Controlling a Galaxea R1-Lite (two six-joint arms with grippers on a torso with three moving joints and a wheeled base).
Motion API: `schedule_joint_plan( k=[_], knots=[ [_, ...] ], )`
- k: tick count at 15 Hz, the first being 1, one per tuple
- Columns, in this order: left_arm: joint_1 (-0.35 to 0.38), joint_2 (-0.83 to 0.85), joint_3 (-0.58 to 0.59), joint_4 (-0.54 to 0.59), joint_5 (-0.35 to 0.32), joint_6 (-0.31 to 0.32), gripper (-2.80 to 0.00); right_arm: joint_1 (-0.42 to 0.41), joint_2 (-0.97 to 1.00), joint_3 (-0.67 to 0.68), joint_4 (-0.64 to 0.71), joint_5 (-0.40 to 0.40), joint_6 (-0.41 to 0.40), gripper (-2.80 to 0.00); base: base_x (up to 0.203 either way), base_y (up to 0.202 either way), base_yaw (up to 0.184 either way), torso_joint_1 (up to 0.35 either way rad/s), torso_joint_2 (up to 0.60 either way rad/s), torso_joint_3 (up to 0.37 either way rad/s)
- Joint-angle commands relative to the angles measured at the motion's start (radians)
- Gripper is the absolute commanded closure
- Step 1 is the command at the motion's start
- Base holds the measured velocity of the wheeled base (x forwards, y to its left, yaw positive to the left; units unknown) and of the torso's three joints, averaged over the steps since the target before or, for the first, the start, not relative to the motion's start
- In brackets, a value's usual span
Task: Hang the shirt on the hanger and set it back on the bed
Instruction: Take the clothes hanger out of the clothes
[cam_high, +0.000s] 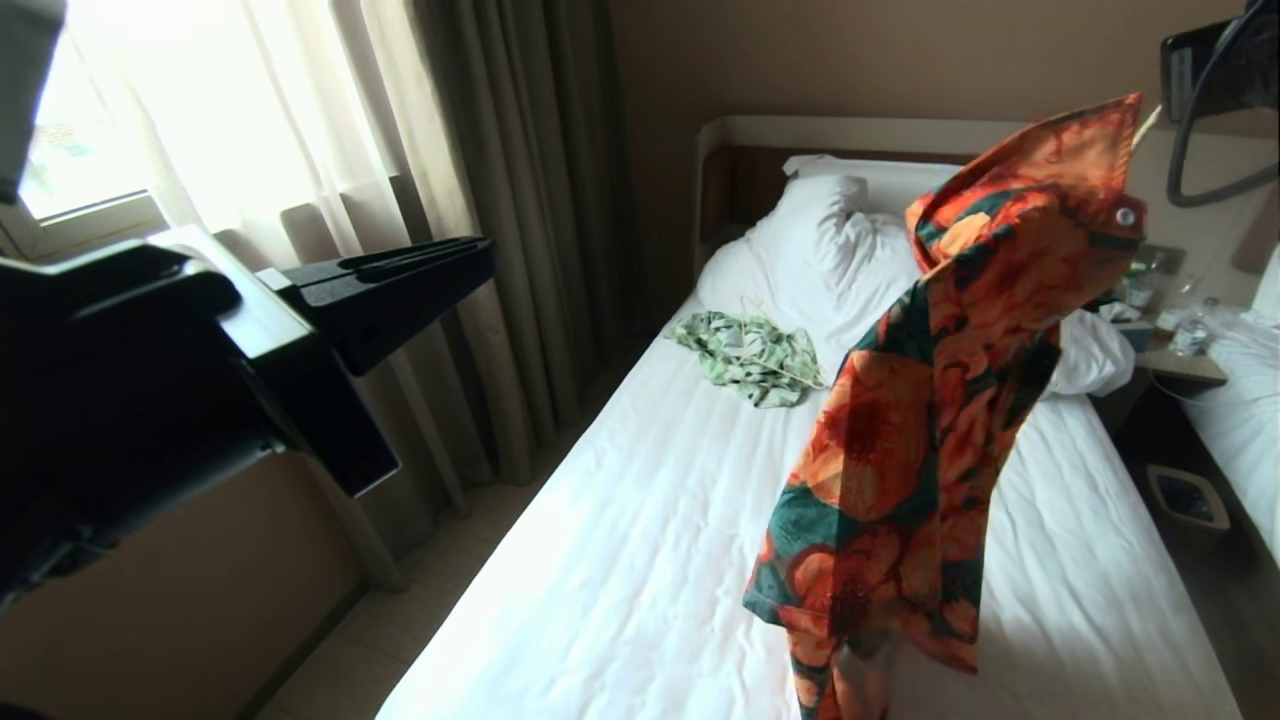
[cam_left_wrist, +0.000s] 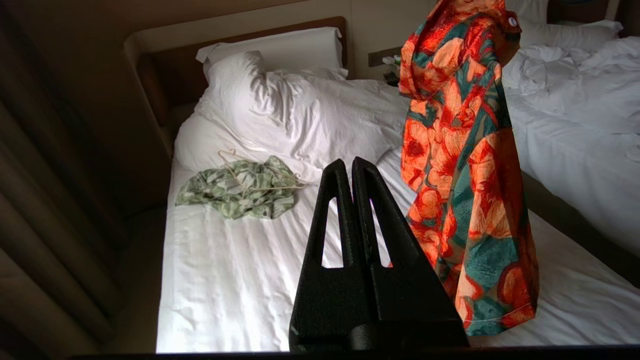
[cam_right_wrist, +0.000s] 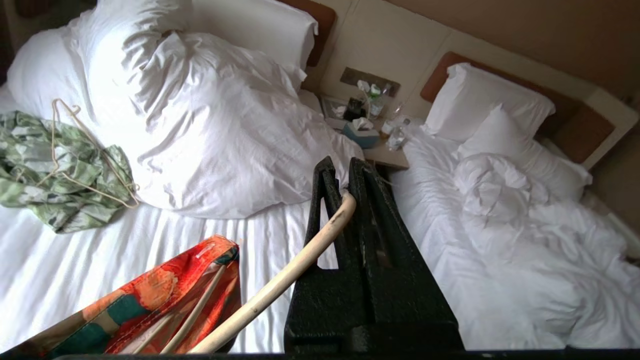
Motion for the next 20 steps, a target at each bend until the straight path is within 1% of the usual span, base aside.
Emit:
schedule_joint_plan(
  k=[1, 6, 8, 9, 11, 12, 13, 15, 16, 18, 20],
  knots=[
    [0.000, 0.002, 0.000, -0.003, 0.001, 0.001, 0.00, 0.014, -0.032, 0.038, 0.001, -0.002, 0.103, 0.00, 0.000, 0.000, 0.000, 0.000, 0.00, 0.000],
    [-0.003, 0.008, -0.006, -0.003, 0.001, 0.001, 0.00, 0.063, -0.038, 0.101, 0.052, 0.000, 0.471, 0.00, 0.000, 0.000, 0.000, 0.000, 0.00, 0.000],
    [-0.004, 0.005, -0.005, -0.003, -0.002, 0.001, 0.00, 0.062, -0.054, 0.121, 0.143, 0.002, 0.640, 0.00, 0.000, 0.000, 0.000, 0.000, 0.00, 0.000],
    [-0.004, 0.005, -0.006, -0.003, -0.002, 0.001, 0.00, 0.060, -0.059, 0.127, 0.202, 0.003, 0.700, 0.00, 0.000, 0.000, 0.000, 0.000, 0.00, 0.000],
    [-0.004, 0.005, -0.005, -0.003, -0.002, 0.001, 0.00, 0.044, -0.075, 0.146, 0.361, 0.000, 0.715, 0.00, 0.000, 0.000, 0.000, 0.000, 0.00, 0.000],
    [-0.004, 0.002, -0.002, -0.003, -0.002, 0.001, 0.00, 0.024, -0.096, 0.150, 0.411, -0.002, 0.715, 0.00, 0.000, 0.000, 0.000, 0.000, 0.00, 0.000],
    [-0.003, 0.002, -0.002, -0.003, -0.002, 0.001, 0.00, -0.001, -0.108, 0.152, 0.420, -0.004, 0.702, 0.00, 0.000, 0.000, 0.000, 0.000, 0.00, 0.000],
    [-0.004, 0.002, 0.002, -0.003, -0.002, 0.000, 0.00, -0.039, -0.124, 0.152, 0.424, -0.005, 0.643, 0.00, 0.000, 0.000, 0.000, 0.000, 0.00, 0.000],
    [-0.004, 0.003, 0.003, -0.003, -0.002, 0.000, 0.00, -0.043, -0.130, 0.151, 0.423, -0.005, 0.625, 0.00, 0.000, 0.000, 0.000, 0.000, 0.00, 0.000],
    [-0.004, 0.002, 0.003, -0.003, -0.002, 0.001, 0.00, -0.065, -0.137, 0.130, 0.417, -0.006, 0.551, 0.00, 0.000, 0.000, 0.000, 0.000, 0.00, 0.000],
    [-0.008, 0.006, -0.003, -0.003, -0.002, 0.006, 0.00, -0.068, -0.139, 0.105, 0.409, -0.006, 0.505, 0.00, 0.000, 0.000, 0.000, 0.000, 0.00, 0.000]
  ],
)
